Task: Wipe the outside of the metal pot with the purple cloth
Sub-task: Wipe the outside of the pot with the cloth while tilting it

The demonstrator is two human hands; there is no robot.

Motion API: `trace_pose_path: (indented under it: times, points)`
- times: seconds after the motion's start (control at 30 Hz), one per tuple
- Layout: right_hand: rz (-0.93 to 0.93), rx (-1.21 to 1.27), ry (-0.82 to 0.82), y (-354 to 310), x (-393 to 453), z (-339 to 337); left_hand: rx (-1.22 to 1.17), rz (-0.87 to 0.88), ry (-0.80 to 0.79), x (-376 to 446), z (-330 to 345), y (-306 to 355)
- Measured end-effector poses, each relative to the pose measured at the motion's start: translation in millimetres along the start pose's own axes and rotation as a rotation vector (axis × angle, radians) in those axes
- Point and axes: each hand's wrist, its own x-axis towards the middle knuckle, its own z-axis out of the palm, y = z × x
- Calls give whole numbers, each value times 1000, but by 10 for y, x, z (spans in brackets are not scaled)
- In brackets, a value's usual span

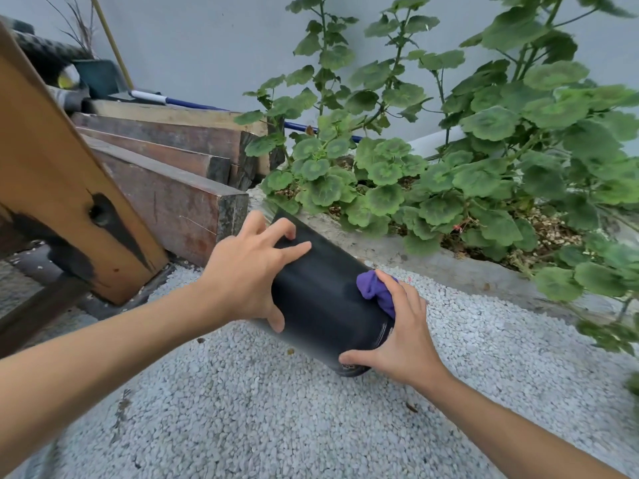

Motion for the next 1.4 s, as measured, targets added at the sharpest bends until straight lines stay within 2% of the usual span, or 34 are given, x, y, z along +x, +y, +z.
trace_pose_path:
  times: [0.3, 0.47, 0.63, 0.7, 0.8, 0.9, 1.03, 1.2, 1.4]
  points:
    - [-21, 152, -9, -85, 44, -125, 51, 73, -10, 187, -517, 34]
    - [-40, 269, -226, -201, 361, -320, -19, 41, 33, 56, -677, -127]
    - [-12, 151, -426, -212, 569, -416, -64, -2, -58, 33, -526, -144]
    - [-16, 115, -458, -217, 593, -367, -75, -31, -106, 17, -363, -165]
    - [-39, 78, -481, -250, 725, -273, -29, -65, -90, -40, -198, -277]
    - [-55, -4, -547, -305, 893, -213, 72, -22, -122, -91, -64, -380]
    - [-60, -52, -608, -289, 1045, -238, 90, 28, -124, -49, 32, -402]
    - [2, -55, -608, -259, 1065, -287, 89, 26, -124, 166, -55, -352]
    - [-39, -190, -439, -487, 723, -165, 112, 39, -141, 255, -95, -433]
